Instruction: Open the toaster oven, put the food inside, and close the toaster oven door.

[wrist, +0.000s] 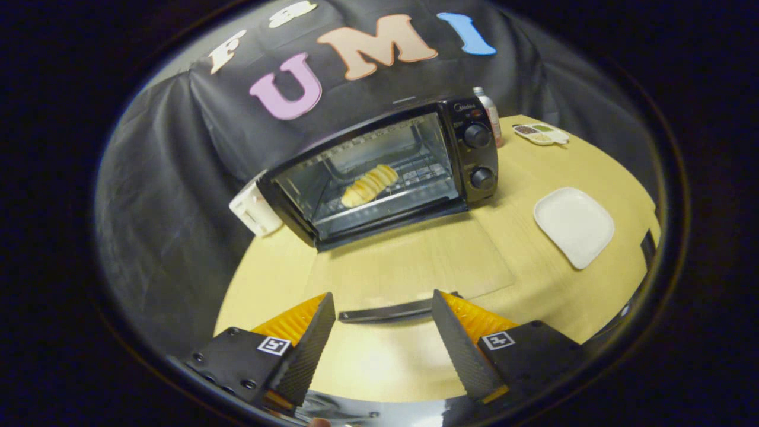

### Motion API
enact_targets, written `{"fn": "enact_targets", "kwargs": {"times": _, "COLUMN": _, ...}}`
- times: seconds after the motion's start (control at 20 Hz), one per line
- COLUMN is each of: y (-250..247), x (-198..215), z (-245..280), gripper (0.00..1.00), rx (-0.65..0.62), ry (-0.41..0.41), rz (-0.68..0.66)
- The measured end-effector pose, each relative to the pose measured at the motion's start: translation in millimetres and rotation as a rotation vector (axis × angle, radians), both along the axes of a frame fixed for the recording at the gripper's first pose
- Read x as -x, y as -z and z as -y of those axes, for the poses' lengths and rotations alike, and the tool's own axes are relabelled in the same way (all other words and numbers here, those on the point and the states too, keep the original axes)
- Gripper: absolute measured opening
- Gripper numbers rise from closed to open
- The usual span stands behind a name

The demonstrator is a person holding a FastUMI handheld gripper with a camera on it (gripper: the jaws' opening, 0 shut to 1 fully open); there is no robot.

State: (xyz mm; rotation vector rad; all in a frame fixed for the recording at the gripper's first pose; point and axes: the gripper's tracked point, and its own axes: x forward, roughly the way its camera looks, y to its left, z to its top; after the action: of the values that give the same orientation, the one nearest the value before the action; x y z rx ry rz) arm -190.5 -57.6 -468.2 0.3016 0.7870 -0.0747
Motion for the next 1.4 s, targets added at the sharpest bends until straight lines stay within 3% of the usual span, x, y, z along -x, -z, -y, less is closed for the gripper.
{"fn": "enact_targets", "kwargs": {"times": 0.35, "y": 44, "x": 22, "z": -3, "gripper": 1.00, "rx": 0.177, "ry": -0.150, "rz": -0.133}}
{"fn": "enact_targets", "kwargs": {"times": 0.55, "y": 63, "x": 23, "z": -7, "gripper": 1.00, "rx": 0.227, "ry": -0.190, "rz": -0.181}}
{"fn": "enact_targets", "kwargs": {"times": 0.8, "y": 74, "x": 13, "z": -7, "gripper": 1.00, "rx": 0.256, "ry": -0.206, "rz": -0.187}}
{"fn": "enact_targets", "kwargs": {"times": 1.4, "y": 58, "x": 1, "z": -2, "gripper": 0.99, "rx": 0.245, "ry": -0.139, "rz": -0.135}}
